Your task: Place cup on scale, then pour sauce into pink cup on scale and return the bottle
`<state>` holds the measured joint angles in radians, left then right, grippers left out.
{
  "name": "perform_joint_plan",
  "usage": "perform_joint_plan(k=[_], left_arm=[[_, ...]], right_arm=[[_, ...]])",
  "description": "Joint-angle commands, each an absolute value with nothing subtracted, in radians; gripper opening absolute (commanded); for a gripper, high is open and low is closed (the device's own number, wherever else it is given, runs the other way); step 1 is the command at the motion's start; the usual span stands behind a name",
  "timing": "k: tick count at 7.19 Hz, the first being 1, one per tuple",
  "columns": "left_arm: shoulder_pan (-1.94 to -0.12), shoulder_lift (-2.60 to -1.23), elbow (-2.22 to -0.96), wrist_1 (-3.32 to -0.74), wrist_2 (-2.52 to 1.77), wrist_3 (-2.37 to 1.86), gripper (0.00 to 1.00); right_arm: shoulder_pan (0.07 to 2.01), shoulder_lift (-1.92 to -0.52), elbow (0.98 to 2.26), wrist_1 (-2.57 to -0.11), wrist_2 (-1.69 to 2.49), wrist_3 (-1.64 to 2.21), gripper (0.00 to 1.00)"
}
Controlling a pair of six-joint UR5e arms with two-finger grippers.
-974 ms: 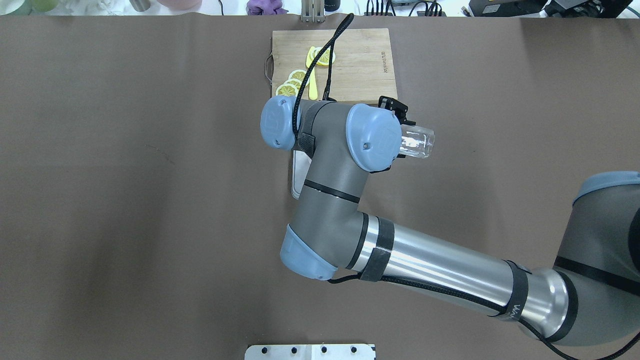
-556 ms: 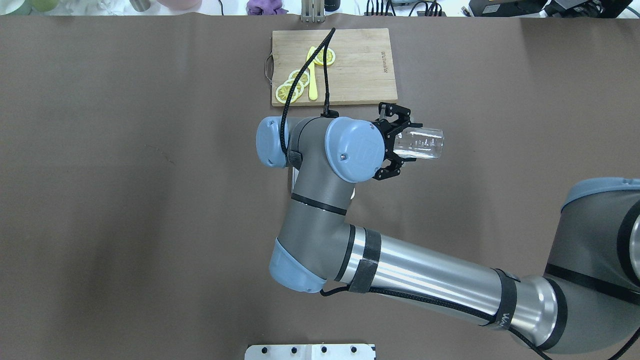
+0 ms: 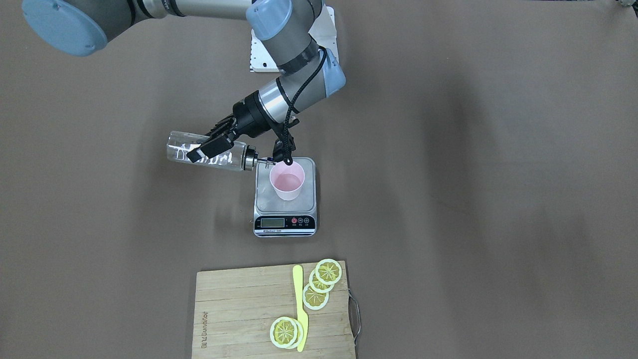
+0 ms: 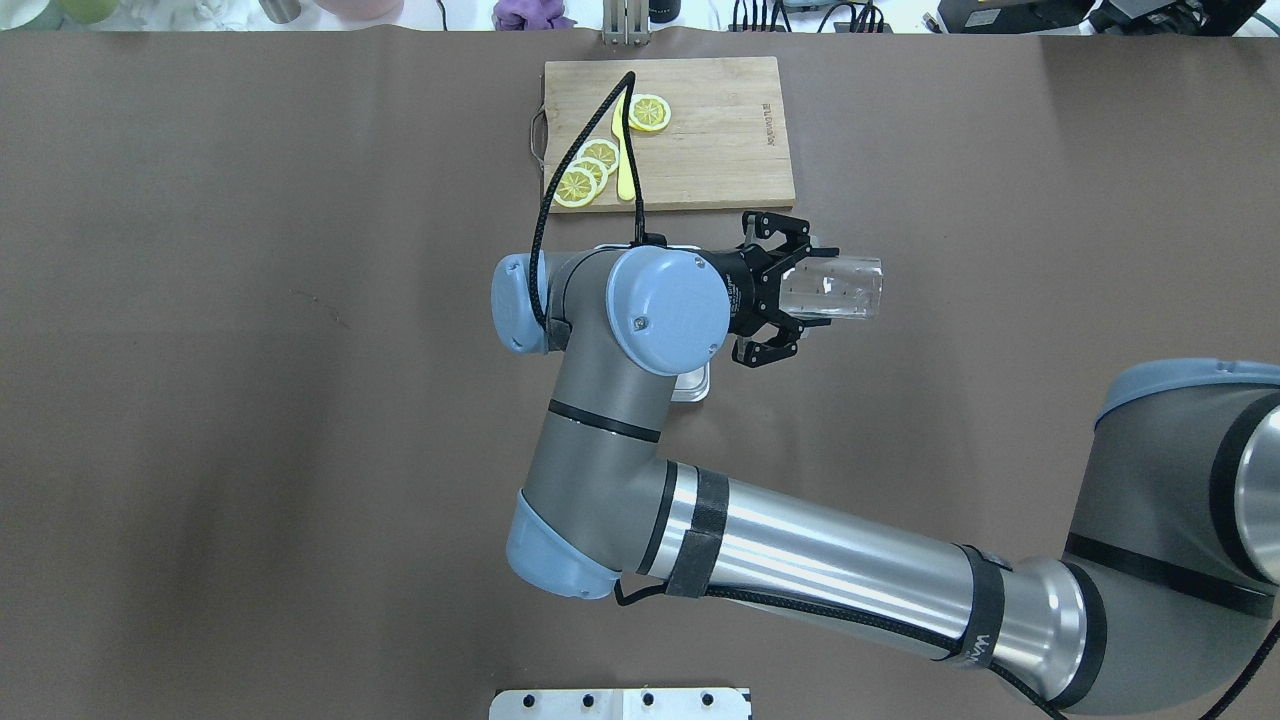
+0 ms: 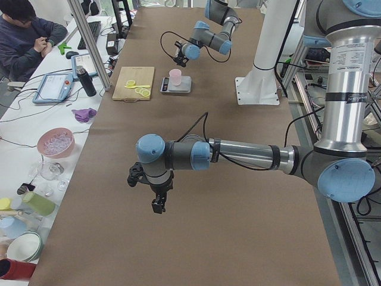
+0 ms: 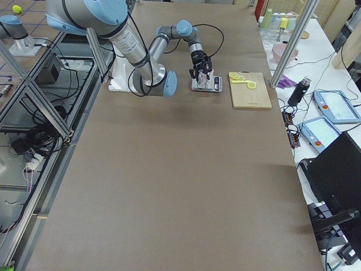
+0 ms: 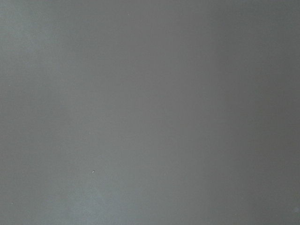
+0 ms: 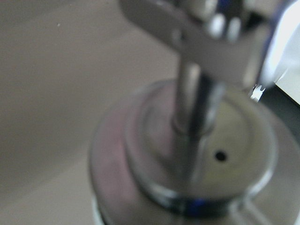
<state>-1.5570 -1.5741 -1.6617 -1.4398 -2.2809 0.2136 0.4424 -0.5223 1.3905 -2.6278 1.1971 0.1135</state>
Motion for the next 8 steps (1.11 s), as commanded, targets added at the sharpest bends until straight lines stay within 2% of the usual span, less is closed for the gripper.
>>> perform_joint_plan(k=[1,8], left_arm=[[-1.557,-1.572,-1.661,-1.440,-2.281,0.215,0.98],[-1.557,-1.566,-1.666,-1.442,-2.281,0.215,0.98]], right_arm=[[0.442,-0.515,1.384,-2.649,1.197,0.114,0.00],[0.442,-0.503,1.400,-2.655,1.203,0.114,0.00]])
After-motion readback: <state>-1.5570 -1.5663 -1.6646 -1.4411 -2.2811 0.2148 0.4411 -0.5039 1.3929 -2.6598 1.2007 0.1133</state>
